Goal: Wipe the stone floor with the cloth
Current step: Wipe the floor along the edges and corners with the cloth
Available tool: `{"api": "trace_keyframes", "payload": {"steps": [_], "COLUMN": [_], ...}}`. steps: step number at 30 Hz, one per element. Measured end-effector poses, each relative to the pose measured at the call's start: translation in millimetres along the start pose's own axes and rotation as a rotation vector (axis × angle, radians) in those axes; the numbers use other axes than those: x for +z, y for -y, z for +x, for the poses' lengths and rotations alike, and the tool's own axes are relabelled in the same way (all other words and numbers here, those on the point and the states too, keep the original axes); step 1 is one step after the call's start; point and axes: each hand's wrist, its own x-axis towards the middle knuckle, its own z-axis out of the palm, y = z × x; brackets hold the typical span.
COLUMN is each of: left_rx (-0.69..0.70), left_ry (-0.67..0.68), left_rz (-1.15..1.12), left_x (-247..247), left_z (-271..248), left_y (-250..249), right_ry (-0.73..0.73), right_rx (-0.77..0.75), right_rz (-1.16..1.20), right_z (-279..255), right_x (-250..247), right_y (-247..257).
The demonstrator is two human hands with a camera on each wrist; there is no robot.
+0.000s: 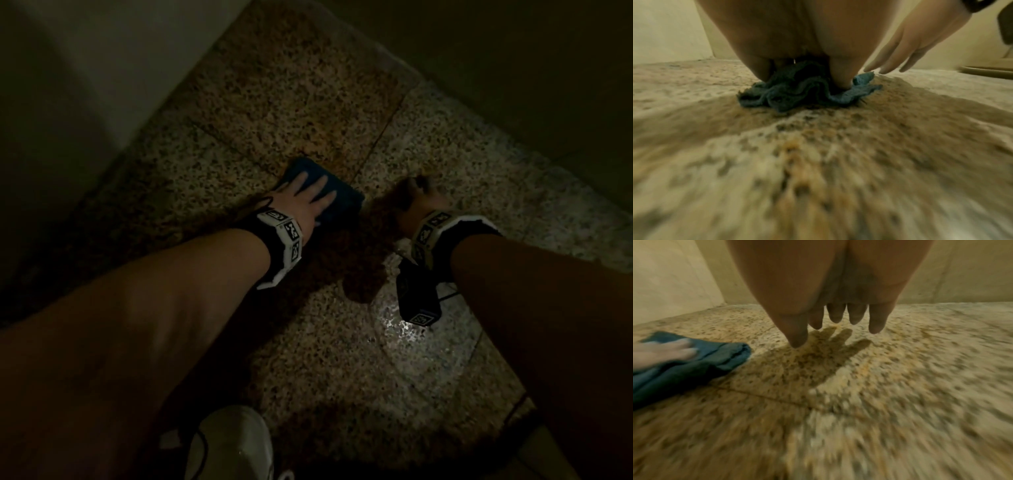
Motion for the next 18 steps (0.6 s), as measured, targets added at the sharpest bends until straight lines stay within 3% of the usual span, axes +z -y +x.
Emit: {"api": "trace_keyframes", "payload": {"steps": [3,7,12,15,18], "left_rx": [-0.032,-0.09,-0.128,-0.149,-0.178], "left_ry": [0.017,-0.017,-0.023,-0.048,-0.073], "left_rz": [-0.008,-0.091,-0.112,-0.119,-0.094], "left_x": [-9.9,-39.9,-70.6,-84.4,-88.1], "left_z": [10.8,29.6,60.5,74.3,82.2], "left_y": [1.3,-2.0,-0.7,-1.1,-4.5], "right_ry": [-0.028,-0.19,-0.142,-0.118,-0.091], "right_rx": [-0.056,-0.165,-0.084,-0.11,-0.081], "right_rz": [-0.045,0.087,-0.025,0.075,0.016], "right_z": [7.9,20.2,37.0,39.5,41.8], "right_x": [-9.5,-23.8,-0.3,-2.5,-5.9], "right_y": [2.2,10.8,21.1,20.4,20.5]}}
